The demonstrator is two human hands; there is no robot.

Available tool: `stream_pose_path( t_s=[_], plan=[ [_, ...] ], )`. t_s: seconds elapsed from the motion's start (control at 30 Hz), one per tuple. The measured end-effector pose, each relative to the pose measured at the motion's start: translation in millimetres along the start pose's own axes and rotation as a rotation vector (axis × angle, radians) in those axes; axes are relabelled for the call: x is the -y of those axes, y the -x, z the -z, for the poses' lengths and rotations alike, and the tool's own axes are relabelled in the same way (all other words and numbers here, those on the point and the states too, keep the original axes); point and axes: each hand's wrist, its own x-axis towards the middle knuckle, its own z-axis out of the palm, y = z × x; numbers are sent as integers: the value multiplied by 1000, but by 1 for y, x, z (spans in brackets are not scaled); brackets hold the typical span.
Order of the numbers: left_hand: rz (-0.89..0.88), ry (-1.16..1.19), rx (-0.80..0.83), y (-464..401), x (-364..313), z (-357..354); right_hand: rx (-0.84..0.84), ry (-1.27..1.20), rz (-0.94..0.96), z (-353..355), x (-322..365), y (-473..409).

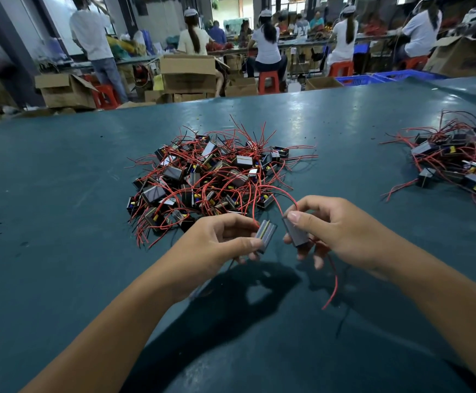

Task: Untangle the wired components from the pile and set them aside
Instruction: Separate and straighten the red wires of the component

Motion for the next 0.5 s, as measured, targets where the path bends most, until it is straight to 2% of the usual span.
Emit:
stream_pose_path(
  t_s=[0.1,0.27,0.4,0.5],
  plan=[
    [-24,11,4,1,-1,-3,-35,-23,-10,-12,0,3],
    [19,-96,-120,-1,6,-9,-220,352,53,-22,-2,8],
    [-31,-379,-139,-3,15,-13,-216,345,26,-32,-6,9],
    [-62,-411,-128,-3,18,-17,-227,412,-8,-36,-8,8]
  ],
)
